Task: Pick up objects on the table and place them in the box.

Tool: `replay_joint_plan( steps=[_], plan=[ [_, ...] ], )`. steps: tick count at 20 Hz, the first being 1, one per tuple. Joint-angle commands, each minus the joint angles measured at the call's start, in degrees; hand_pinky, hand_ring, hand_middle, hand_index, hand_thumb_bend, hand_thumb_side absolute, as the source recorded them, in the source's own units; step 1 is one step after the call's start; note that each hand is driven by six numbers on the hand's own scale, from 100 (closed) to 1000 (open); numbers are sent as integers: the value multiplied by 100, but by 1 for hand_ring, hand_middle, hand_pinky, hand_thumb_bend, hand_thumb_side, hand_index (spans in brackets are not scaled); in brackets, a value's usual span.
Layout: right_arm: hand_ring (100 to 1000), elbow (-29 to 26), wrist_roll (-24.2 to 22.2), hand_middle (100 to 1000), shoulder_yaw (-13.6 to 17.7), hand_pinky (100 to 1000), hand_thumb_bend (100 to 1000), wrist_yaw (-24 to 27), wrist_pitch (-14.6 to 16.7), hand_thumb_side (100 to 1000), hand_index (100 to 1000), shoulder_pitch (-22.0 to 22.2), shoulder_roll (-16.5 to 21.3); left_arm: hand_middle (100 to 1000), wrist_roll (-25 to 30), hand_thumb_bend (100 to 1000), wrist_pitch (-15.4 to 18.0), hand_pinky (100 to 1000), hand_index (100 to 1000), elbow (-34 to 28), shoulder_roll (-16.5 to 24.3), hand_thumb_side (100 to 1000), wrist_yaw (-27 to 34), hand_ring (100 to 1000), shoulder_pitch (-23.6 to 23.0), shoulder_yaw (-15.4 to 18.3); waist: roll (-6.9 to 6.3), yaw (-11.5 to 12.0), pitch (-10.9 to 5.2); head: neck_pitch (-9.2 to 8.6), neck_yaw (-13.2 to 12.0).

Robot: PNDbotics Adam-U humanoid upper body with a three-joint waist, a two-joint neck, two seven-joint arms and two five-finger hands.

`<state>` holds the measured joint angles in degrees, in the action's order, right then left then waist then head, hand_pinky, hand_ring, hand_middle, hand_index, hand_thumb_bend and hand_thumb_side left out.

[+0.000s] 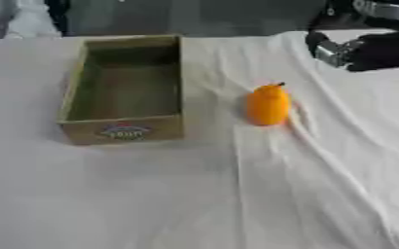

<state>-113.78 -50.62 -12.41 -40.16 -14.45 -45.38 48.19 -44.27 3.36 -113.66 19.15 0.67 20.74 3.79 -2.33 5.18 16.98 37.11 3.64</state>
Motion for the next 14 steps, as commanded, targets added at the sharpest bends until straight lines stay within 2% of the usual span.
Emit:
replay_joint_plan(
  steps=[1, 3, 5, 8, 9, 13, 14],
  plan=[
    [879, -81, -40, 836, 23, 795, 100, 63, -88, 910, 896, -84, 160, 655, -10, 100, 4, 665, 879, -93, 132, 899, -1, 690, 67, 29, 17, 3, -85, -63, -3],
    [889, -81, -32, 842, -38, 802, 108, 106, -137, 885, 905, -96, 186, 654, -7, 100, 4, 665, 879, -93, 134, 899, 1, 690, 70, 26, 23, 6, -82, -52, 3],
    [897, -81, -22, 849, -101, 807, 216, 137, -215, 841, 917, -111, 215, 654, -4, 100, 4, 665, 879, -93, 138, 899, 1, 690, 71, 24, 28, 15, -80, -24, 15],
    [902, -81, -62, 849, -213, 811, 313, 244, -344, 784, 933, -138, 258, 654, -3, 100, 5, 665, 879, -93, 140, 900, 2, 690, 74, 23, 38, 26, -75, 82, 36],
    [903, -81, -80, 848, -242, 811, 326, 273, -383, 752, 938, -150, 266, 654, -2, 100, 5, 665, 879, -93, 140, 900, 2, 690, 74, 22, 40, 27, -73, 121, 32],
    [910, -77, -130, 849, -379, 815, 404, 321, -528, 726, 949, -195, 287, 655, 4, 100, 4, 665, 880, -93, 138, 900, 5, 691, 78, 16, 36, 31, -50, 299, -87],
    [917, -56, -132, 849, -415, 819, 451, 312, -561, 694, 955, -204, 293, 655, 6, 100, 3, 665, 880, -93, 137, 900, 6, 691, 78, 14, 33, 34, -42, 317, -121]
  ],
)
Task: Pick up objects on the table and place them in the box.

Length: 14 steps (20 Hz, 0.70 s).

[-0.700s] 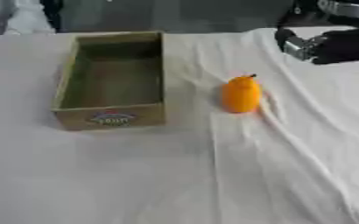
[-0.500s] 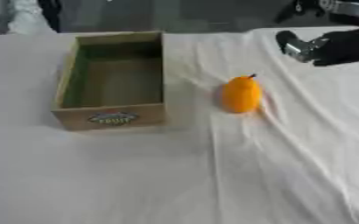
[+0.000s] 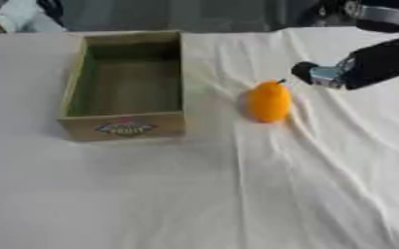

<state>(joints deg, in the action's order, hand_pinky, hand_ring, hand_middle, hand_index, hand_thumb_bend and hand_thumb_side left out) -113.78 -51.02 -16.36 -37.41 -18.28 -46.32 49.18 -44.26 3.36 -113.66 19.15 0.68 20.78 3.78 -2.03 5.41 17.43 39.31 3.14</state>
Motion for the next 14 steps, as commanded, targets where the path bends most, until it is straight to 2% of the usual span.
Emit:
replay_joint_plan(
  steps=[1, 6, 11, 14],
  plan=[
    [923, -15, -94, 851, -61, 823, 474, 20, -203, 680, 958, -122, 195, 655, 8, 100, 2, 665, 880, -93, 136, 899, 7, 691, 74, 13, 0, 14, -79, 104, -93],
    [956, 399, -95, 851, -294, 853, 557, -109, -252, 613, 1000, -250, 132, 655, 18, 100, -3, 665, 881, -93, 141, 899, 11, 691, 82, 3, -11, 36, -52, 8, -100],
    [963, 983, -95, 865, -624, 855, 563, -161, -357, 525, 1000, -480, 25, 655, 32, 100, -5, 665, 881, -93, 145, 899, 13, 691, 84, -5, -10, 55, -50, -75, -67],
    [967, 1385, -95, 871, -811, 855, 521, -292, -373, 476, 1000, -666, -79, 655, 40, 100, -8, 664, 881, -93, 145, 899, 15, 692, 80, -11, -1, 64, -51, -90, -53]
  ],
)
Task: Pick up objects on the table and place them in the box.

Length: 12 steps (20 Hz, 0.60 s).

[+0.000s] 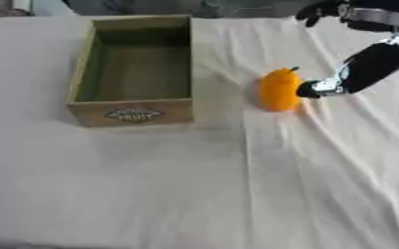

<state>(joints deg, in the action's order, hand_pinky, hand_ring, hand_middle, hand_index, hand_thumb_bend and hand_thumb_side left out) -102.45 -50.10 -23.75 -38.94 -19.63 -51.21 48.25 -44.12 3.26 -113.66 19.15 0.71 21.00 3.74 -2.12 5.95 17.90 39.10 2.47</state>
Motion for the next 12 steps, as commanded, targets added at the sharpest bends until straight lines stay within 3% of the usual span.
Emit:
replay_joint_plan(
  steps=[1, 5, 12],
  plan=[
    [968, 384, -187, 876, -129, 855, 510, -204, -227, 467, 1000, -236, -26, 655, 27, 100, 1, 664, 881, -93, 145, 898, 11, 692, 57, -7, 11, 13, -98, -74, 19],
    [974, 933, -187, 919, -285, 855, 468, -460, -94, 424, 1000, -477, -220, 655, 39, 100, -3, 665, 881, -93, 146, 898, 8, 692, 52, -10, 27, 30, -99, -91, 33],
    [984, 1908, -187, 936, -432, 851, 492, -586, 250, 386, 1000, -826, -631, 655, 43, 100, -5, 665, 882, -93, 137, 898, 9, 692, 54, -10, 55, 42, -92, -134, 55]
  ],
)
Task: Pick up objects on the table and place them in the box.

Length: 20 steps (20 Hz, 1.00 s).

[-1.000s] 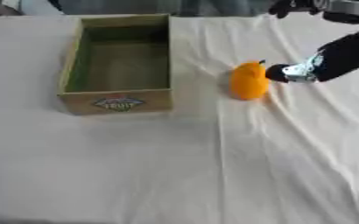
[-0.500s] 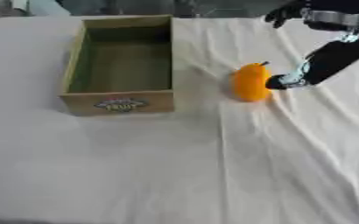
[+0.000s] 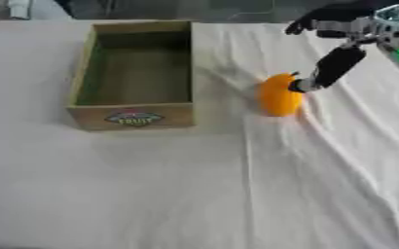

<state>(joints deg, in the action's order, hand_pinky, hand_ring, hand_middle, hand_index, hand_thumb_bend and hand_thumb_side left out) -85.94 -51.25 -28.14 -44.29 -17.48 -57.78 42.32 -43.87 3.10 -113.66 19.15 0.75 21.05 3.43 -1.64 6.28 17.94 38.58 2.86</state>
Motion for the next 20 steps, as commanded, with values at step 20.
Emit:
replay_joint_plan(
  steps=[20],
  plan=[
    [998, 2066, -72, 928, -115, 852, 543, -56, 565, 340, 1000, -485, -687, 656, 32, 100, 3, 665, 882, -93, 118, 898, 17, 694, 60, 17, 40, 86, -49, -130, 77]
  ],
)
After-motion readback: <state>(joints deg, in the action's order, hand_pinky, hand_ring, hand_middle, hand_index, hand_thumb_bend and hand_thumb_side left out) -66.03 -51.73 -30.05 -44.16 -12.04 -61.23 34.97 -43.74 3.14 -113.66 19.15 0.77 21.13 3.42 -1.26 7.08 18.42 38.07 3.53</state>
